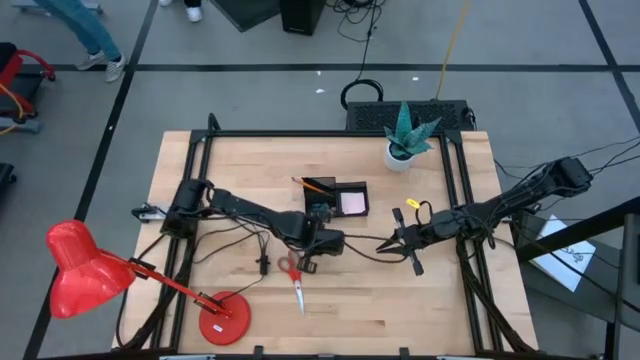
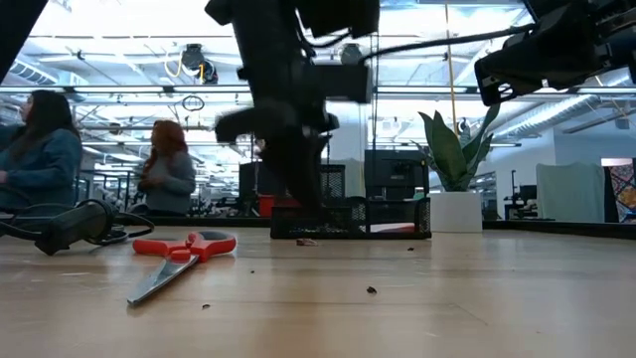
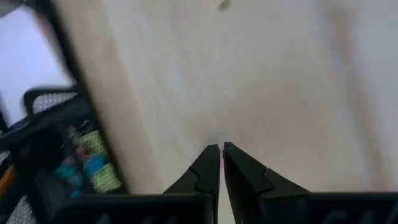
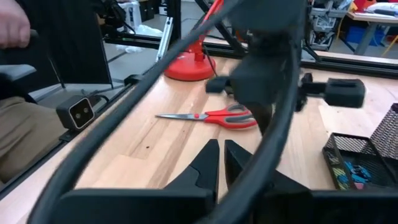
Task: Pick and place office supplies into organizer
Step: Put the pink binder clip into the black desk organizer
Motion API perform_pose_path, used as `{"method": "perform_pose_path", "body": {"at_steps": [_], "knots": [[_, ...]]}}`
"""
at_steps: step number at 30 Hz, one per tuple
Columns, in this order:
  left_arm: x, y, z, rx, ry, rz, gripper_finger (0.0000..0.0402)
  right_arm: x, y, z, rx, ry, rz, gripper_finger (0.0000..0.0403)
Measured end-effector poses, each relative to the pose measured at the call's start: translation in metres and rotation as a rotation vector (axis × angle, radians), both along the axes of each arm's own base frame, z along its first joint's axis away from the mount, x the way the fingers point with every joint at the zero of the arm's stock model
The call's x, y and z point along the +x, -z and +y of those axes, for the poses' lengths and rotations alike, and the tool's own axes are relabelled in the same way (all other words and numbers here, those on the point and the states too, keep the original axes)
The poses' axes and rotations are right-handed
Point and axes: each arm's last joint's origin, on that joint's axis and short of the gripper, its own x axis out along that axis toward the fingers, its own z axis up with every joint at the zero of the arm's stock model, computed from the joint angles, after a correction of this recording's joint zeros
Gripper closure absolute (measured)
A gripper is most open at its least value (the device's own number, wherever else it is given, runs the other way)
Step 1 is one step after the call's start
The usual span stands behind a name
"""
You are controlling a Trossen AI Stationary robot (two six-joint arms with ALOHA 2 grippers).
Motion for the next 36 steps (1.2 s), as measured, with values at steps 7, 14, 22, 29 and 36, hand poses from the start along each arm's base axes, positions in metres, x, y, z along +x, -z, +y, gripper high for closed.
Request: {"method": "perform_pose_path", "body": {"at_steps": [7,14,22,29,36], "knots": [[0.003,-0.007,0.016,-0.119,-0.021,-0.023,0.0325,0.0,0.001,0.0,-0.004,0.0,0.015,0.0385],[0.003,-0.006,0.018,-0.109,0.051,-0.013,0.0236,-0.001,0.003,0.0,-0.012,0.0,0.036,0.0385],[-0.001,0.004,0.031,-0.181,0.131,0.024,0.018,-0.001,0.004,-0.001,-0.009,0.015,0.04,0.0385],[-0.005,0.012,0.045,-0.2,0.181,0.046,0.019,0.0,0.004,-0.002,-0.014,0.046,0.038,0.0385],[-0.007,0.02,0.057,-0.244,0.138,0.036,0.0223,0.0,0.004,-0.003,-0.031,0.084,0.033,0.0385]]}}
